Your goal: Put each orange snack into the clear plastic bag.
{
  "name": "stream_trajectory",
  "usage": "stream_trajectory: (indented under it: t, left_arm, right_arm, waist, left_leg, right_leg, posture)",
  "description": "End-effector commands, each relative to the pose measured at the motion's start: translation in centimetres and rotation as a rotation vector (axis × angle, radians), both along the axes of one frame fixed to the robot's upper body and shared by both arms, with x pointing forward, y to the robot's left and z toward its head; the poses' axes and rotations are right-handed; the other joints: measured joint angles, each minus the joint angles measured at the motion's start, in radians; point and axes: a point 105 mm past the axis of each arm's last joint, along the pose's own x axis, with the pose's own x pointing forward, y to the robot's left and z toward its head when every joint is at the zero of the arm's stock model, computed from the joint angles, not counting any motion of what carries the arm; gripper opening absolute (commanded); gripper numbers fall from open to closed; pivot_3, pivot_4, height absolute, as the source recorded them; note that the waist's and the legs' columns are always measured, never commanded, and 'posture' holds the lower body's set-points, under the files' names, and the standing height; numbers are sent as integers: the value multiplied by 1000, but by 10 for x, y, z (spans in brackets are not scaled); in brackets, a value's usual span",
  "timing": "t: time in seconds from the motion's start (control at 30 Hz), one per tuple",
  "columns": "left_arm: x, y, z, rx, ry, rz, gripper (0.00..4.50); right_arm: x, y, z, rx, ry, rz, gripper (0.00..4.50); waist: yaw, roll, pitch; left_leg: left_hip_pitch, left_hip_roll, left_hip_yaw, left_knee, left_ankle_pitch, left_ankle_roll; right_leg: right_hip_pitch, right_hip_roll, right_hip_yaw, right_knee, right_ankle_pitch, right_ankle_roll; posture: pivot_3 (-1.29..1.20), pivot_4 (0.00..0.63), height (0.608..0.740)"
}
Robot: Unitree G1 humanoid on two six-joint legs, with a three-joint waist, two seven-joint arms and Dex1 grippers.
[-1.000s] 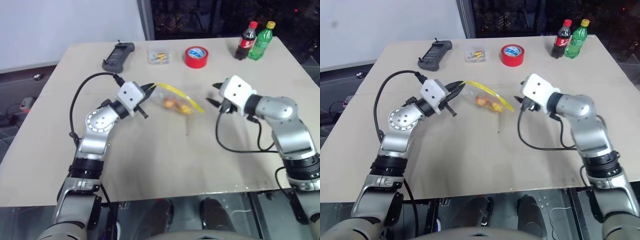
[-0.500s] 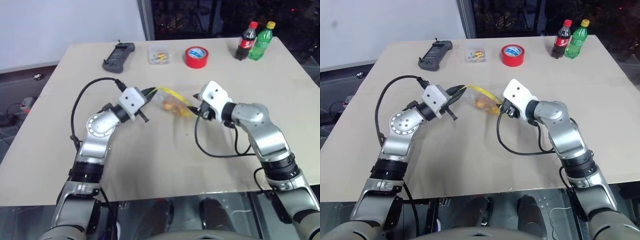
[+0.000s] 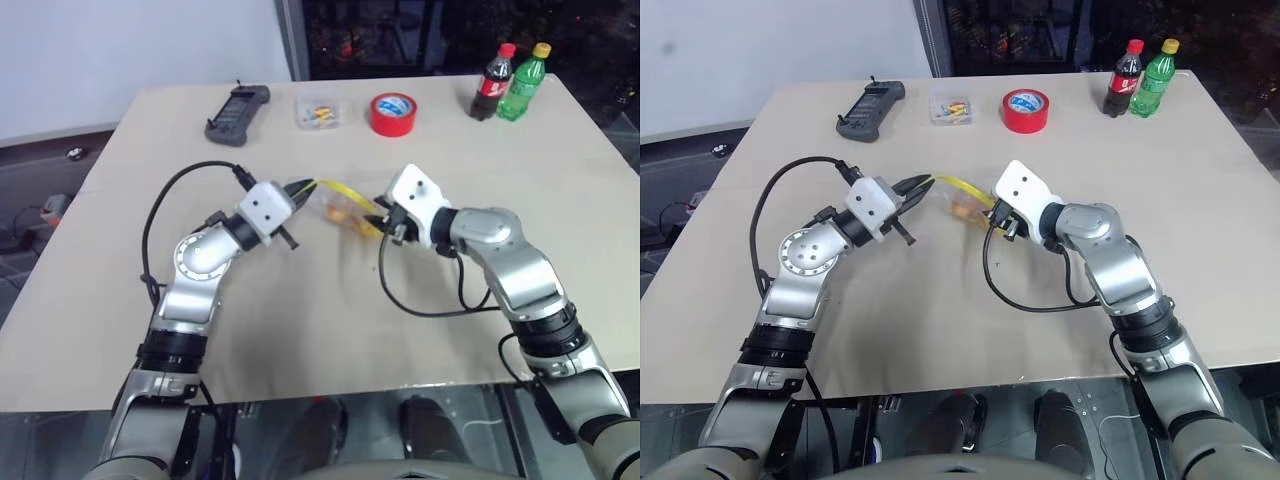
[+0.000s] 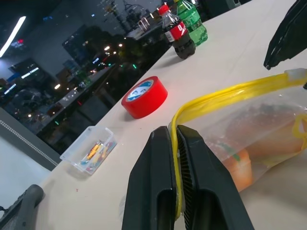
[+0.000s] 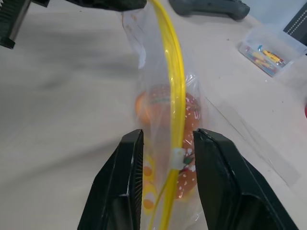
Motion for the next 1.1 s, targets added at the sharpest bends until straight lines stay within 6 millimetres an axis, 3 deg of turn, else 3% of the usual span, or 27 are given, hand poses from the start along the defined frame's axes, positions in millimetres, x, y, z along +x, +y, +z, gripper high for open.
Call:
stream_trajectory:
  t: [0.03,0.3,0.47,0.77,0.9,1.0,1.1]
  left_arm:
    - [-6,-5,14,-2,-64,-17,0]
    - [-7,-4,14,-2,-62,-18,0]
    - [-7,-4,13,-1,-60,-18,0]
    - [-7,-3,14,-5,-58,-14,0]
    - [-5,3,19,-45,-62,14,0]
    - [-2,10,23,-60,-63,45,0]
    - [1,13,26,-62,-64,55,0]
  right_arm:
    - [-1,3,16,6,-56,12,1616]
    - [1,-1,12,-2,-37,-6,1616]
    - [1,-1,13,4,-39,-5,111]
    - [2,-3,13,-5,-38,-10,111]
    - [9,-21,5,-69,-59,-73,111]
    - [16,-47,3,-126,-85,-150,111]
    - [21,-67,11,-134,-112,-208,111]
  waist:
    - [0,0,0]
    - [0,0,0]
    - [0,0,0]
    - [0,0,0]
    - [1,0,0]
    - [1,0,0]
    - [2,0,0]
  left_leg:
    - [0,0,0,0,0,0]
    - [0,0,0,0,0,0]
    - [0,0,0,0,0,0]
    - [0,0,0,0,0,0]
    - [0,0,0,0,0,0]
    - [0,0,0,0,0,0]
    - [0,0,0,0,0,0]
  right_leg:
    - [0,0,0,0,0,0]
    - [0,0,0,0,0,0]
    - [0,0,0,0,0,0]
    - [0,0,0,0,0,0]
    - [0,0,0,0,0,0]
    - [0,0,0,0,0,0]
    - [0,0,0,0,0,0]
  posture:
    - [0,150,740]
    - [0,150,740]
    - [0,150,740]
    - [0,150,740]
    - [0,150,740]
    - [0,150,740]
    - [0,150,740]
